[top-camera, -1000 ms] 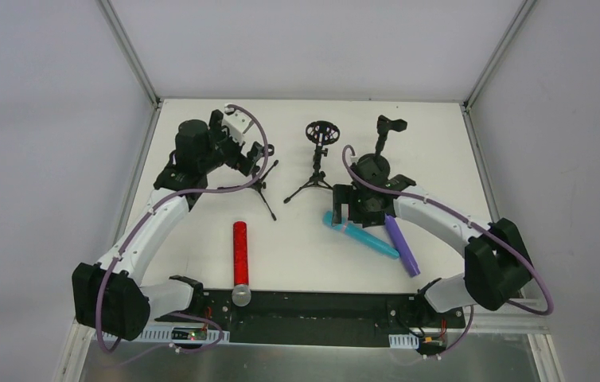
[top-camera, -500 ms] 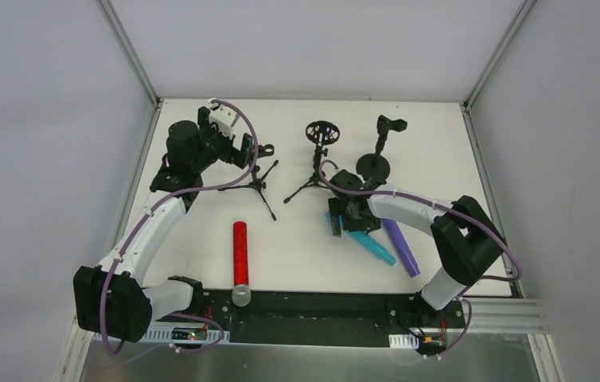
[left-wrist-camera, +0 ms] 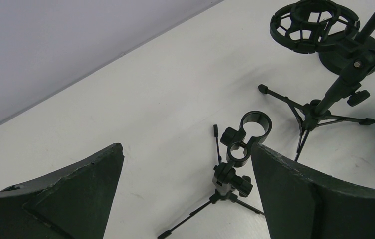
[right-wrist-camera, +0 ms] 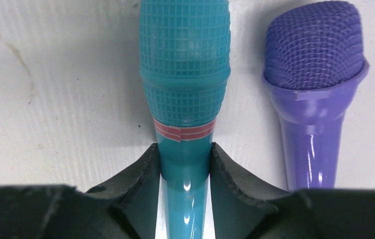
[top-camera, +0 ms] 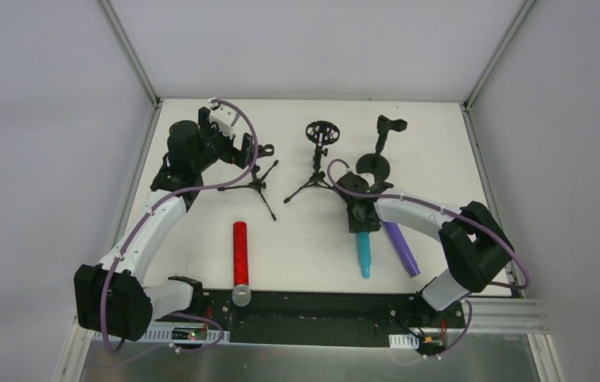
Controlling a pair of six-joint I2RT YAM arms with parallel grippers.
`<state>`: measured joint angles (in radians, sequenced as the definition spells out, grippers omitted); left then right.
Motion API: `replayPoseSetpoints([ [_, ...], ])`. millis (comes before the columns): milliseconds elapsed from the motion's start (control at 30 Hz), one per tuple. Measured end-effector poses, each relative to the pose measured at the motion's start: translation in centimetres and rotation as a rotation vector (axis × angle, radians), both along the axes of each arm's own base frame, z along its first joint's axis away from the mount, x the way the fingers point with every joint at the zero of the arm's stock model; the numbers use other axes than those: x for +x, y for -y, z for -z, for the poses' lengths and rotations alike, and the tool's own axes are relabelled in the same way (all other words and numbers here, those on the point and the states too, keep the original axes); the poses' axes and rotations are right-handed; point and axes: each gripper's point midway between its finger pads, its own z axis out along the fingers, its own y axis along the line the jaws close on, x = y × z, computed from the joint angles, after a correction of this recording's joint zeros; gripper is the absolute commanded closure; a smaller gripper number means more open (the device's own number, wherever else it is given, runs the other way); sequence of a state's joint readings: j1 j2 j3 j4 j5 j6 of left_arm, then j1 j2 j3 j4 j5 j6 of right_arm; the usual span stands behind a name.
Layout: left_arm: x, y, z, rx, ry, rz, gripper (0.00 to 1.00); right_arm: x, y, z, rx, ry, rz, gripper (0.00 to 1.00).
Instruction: Attach the microphones to the stand
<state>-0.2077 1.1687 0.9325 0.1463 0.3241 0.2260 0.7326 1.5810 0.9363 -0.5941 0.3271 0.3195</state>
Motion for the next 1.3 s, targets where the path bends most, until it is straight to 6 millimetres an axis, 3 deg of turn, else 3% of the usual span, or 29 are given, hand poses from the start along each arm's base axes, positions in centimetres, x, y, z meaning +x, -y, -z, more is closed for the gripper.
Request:
replayPoseSetpoints([
  [500,0.1,0.0,0.2,0.001,-0.004,0.000,0.01,1.6,3.5,-0.1,-0.013,-0.012,0.166,0.73],
  [667,0.1,0.0,0.2,0.001,-0.005,0.000,0.01,2.7,3.4,-1.2,0.004,0.008,0.182,0.36],
  [767,0.1,0.0,0.2,0.001,-0.005,0.000,0.01,3.2,2.9,-1.9,0.025,0.028,0.183,0.24],
  [1300,0.2,0.0,0.4,0.003,-0.010,-0.002,0.01,3.9,2.0,-4.7,0.083,0.071,0.165,0.05],
])
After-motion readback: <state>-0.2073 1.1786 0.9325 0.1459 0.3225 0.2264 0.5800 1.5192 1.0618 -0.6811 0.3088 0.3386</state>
